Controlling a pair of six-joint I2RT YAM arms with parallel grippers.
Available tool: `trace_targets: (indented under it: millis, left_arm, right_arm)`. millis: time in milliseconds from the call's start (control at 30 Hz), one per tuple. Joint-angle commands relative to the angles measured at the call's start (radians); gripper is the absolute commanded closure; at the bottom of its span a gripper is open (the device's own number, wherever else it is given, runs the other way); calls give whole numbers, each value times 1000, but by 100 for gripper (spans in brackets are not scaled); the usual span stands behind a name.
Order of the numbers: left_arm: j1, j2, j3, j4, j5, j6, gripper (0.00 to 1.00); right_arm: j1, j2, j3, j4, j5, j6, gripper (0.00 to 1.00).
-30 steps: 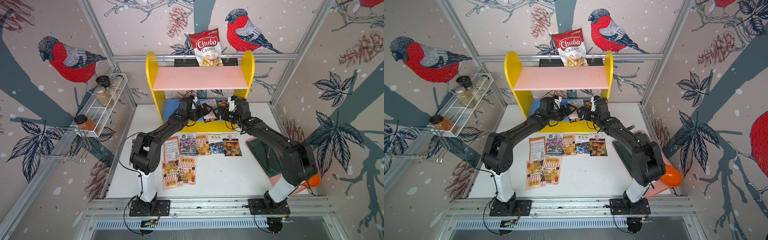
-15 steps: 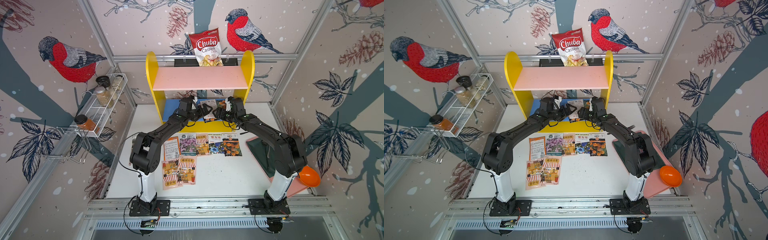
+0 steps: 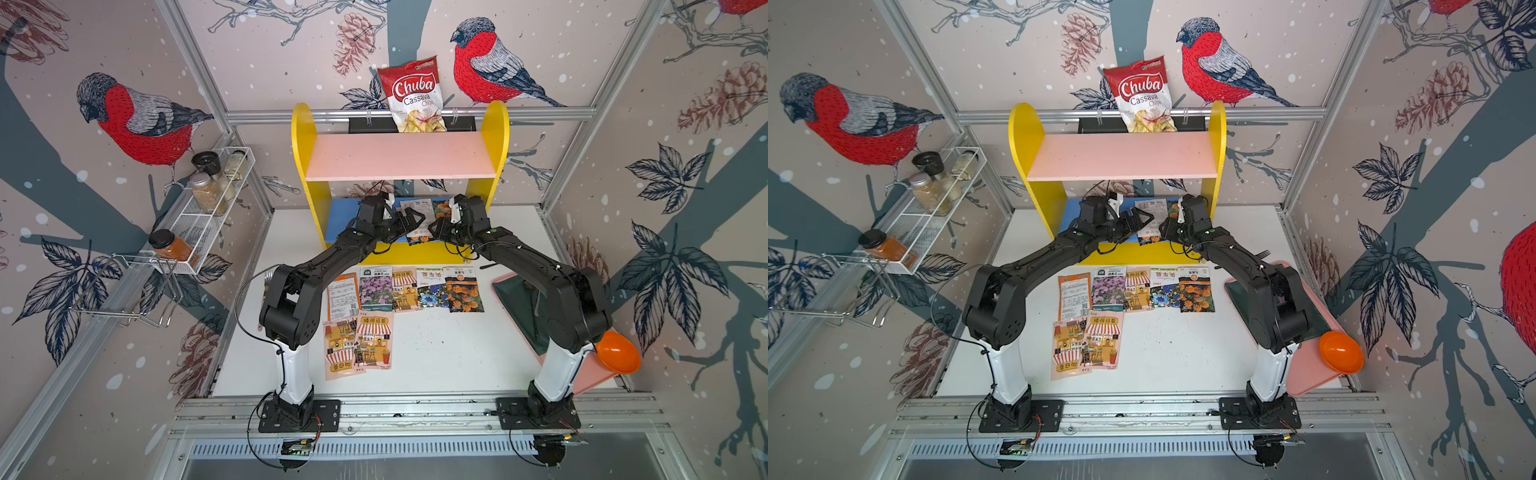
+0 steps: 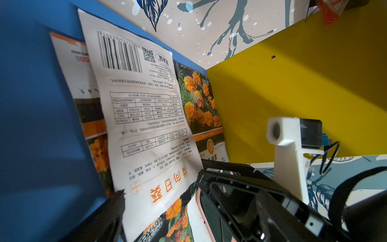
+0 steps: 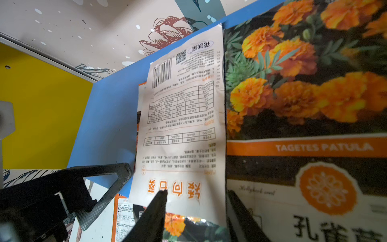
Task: Take the seed bag off the shelf
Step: Pick up the seed packet from the shelf.
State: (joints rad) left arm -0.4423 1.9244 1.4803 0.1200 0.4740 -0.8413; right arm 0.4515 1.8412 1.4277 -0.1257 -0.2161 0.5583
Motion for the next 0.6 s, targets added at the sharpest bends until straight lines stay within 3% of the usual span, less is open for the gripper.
trace_targets:
  millis: [0,333,567]
  left_arm:
    - [0,-8,-4,30,13,-4,3]
    - [1,-10,-8,32,15,-4,3]
    - [1,-16,-7,24,10,1,3]
  right_arm:
    - [0,4,14,-4,-11,14,60]
    - [-1,6,30,-3,-13,17,90]
    - [-6,3,37,-2,-20,16,100]
